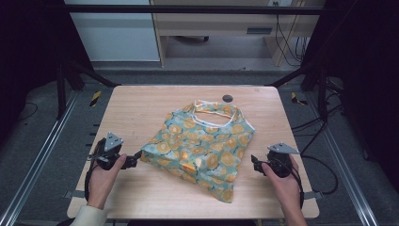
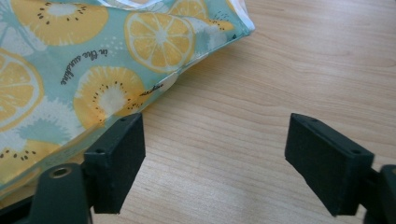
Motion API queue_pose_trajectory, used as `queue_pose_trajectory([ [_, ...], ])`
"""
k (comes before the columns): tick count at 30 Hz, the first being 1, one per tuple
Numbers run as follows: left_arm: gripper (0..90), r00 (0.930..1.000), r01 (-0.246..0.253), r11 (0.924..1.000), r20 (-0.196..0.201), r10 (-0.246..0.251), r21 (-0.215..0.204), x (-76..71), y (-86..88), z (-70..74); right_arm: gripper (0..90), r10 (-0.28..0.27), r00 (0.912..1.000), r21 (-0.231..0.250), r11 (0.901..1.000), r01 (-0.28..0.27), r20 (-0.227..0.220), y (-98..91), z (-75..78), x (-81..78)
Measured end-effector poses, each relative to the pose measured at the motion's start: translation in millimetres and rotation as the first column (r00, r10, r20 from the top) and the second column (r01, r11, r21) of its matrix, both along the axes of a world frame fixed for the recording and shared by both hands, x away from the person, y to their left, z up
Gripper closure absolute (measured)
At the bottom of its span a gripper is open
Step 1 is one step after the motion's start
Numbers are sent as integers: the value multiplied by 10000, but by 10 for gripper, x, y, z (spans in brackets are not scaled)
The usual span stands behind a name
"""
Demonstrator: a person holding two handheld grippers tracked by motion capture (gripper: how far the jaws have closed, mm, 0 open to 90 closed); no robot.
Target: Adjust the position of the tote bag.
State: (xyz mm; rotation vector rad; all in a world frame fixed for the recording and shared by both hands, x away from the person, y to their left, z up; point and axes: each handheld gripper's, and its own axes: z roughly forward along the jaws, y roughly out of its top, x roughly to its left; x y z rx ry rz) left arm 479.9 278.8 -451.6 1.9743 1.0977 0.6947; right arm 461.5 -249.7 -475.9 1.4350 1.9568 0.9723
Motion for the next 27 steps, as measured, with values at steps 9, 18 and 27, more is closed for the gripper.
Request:
queue_pose_trajectory([
  [9, 45, 10000, -10, 9992, 25, 11, -392, -52, -30, 50, 213, 13, 10000, 157, 9999, -11, -70, 23, 47, 11],
  [18, 61, 9998, 174, 9982, 109, -168, -575, 236, -133, 225, 310, 490, 9988, 74, 9988, -490, 20, 71, 245, 162],
  [27, 63, 9998, 29, 9954, 222, -7, -962, 531, -181, 293, 311, 481, 9987, 192, 9987, -478, -154, 105, 297, 551],
])
